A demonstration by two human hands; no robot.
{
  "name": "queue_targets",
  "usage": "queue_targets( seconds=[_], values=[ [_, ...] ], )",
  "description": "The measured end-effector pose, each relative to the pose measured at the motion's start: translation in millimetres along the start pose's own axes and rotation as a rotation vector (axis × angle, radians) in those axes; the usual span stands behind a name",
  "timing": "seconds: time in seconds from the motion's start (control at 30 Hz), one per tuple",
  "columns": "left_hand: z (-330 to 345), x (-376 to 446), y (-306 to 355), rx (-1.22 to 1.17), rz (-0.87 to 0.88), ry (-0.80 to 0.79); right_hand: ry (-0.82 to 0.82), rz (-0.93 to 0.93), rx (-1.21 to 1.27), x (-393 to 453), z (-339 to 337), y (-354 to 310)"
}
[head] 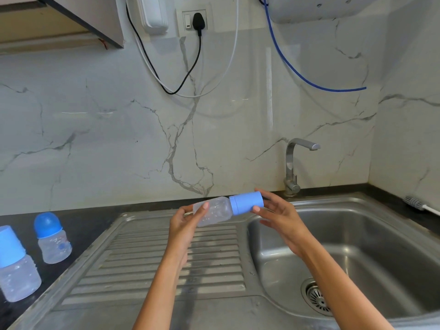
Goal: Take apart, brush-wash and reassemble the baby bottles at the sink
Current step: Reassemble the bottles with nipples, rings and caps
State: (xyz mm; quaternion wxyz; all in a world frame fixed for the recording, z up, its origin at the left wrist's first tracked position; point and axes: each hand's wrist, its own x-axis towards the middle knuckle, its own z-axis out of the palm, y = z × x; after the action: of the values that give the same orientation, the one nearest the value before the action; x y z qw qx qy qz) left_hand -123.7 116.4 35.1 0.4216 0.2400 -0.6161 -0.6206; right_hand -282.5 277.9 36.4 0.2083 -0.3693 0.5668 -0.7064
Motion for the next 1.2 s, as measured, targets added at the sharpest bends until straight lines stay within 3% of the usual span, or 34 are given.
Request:
queue_targets(
  seconds=[0.33, 0.47, 0.57, 0.7, 0.8, 0.93, 1.2],
  values=[
    [-3, -2, 3, 0.175, 0.021, -0.124, 0.132, 0.124, 0.035, 3, -1, 7],
    [-8, -1, 2, 0.430, 0.019, -0.264, 0.195, 0.129, 0.011, 7, 11, 3],
    [-3, 2, -6, 0.687, 0.099, -0.264, 0.163, 0.078, 0.022, 6, 28, 4],
    [-2, 3, -9, 0.575, 0.088, -0.170, 0.134, -0.017, 0.024, 4, 47, 9],
    [-8, 3, 1, 0.534, 0.094, -0.059, 0.228, -0.138, -0.197, 4, 50, 21],
    [-25, -3, 14, 0.531, 0.111, 0.015, 0.193, -0.205, -0.532, -1, 56, 36],
    [-126, -44, 36, 0.611, 0.108, 0.196, 0.115, -0.219, -0.557, -10, 148, 24]
  ],
)
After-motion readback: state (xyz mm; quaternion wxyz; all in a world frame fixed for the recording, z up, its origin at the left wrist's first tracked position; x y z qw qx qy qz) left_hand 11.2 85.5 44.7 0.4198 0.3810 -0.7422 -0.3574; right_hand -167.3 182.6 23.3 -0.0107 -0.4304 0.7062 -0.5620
